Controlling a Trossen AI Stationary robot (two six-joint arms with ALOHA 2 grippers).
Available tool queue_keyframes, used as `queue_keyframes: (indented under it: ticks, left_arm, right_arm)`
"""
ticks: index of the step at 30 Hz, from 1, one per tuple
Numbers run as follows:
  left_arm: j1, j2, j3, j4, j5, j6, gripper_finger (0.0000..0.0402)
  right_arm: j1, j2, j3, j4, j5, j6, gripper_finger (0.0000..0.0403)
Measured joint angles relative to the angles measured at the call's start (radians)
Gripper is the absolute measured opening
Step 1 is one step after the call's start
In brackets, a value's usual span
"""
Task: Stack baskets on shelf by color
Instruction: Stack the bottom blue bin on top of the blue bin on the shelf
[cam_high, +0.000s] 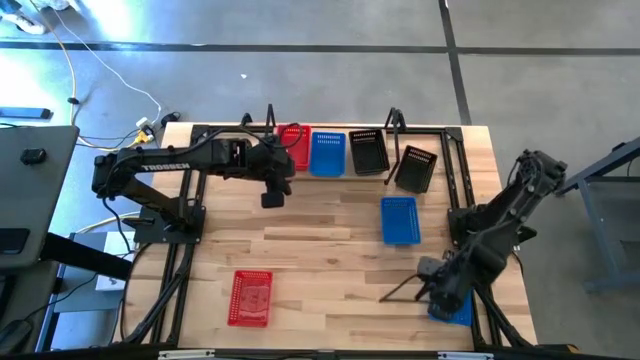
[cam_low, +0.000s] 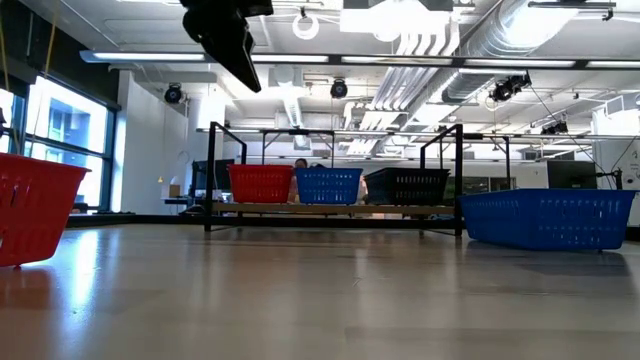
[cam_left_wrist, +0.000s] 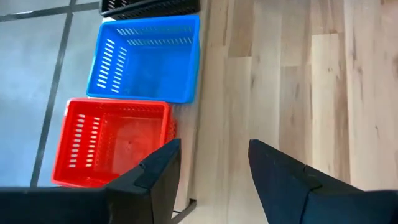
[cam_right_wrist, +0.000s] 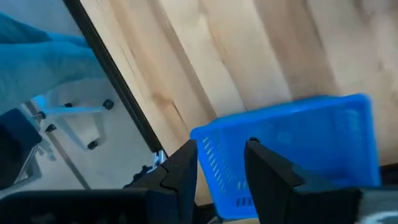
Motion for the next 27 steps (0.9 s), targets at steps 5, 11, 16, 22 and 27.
queue_keyframes:
  ticks: [5, 11, 16, 22, 27]
  left_arm:
    - [-0.028, 0.000, 0.000, -0.009, 0.000, -0.002, 0.0178]
    - [-0.062, 0.001, 0.000, -0.011, 0.000, -0.011, 0.0177]
    - [-0.074, 0.001, 0.000, -0.011, 0.001, -0.036, 0.0179]
    - [-0.074, 0.001, 0.000, -0.011, 0.002, -0.102, 0.0177]
    - [-0.074, 0.001, 0.000, -0.011, 0.002, -0.116, 0.0179]
  right_arm:
    - [0.074, 0.062, 0.000, 0.048, -0.004, 0.053, 0.0117]
    - [0.149, 0.111, 0.000, 0.088, -0.005, 0.089, 0.0117]
    - [0.198, 0.148, 0.000, 0.097, -0.003, 0.087, 0.0117]
    - [0.248, 0.181, 0.000, 0.096, -0.003, 0.087, 0.0117]
    - [0.271, 0.223, 0.000, 0.102, 0.003, 0.088, 0.0117]
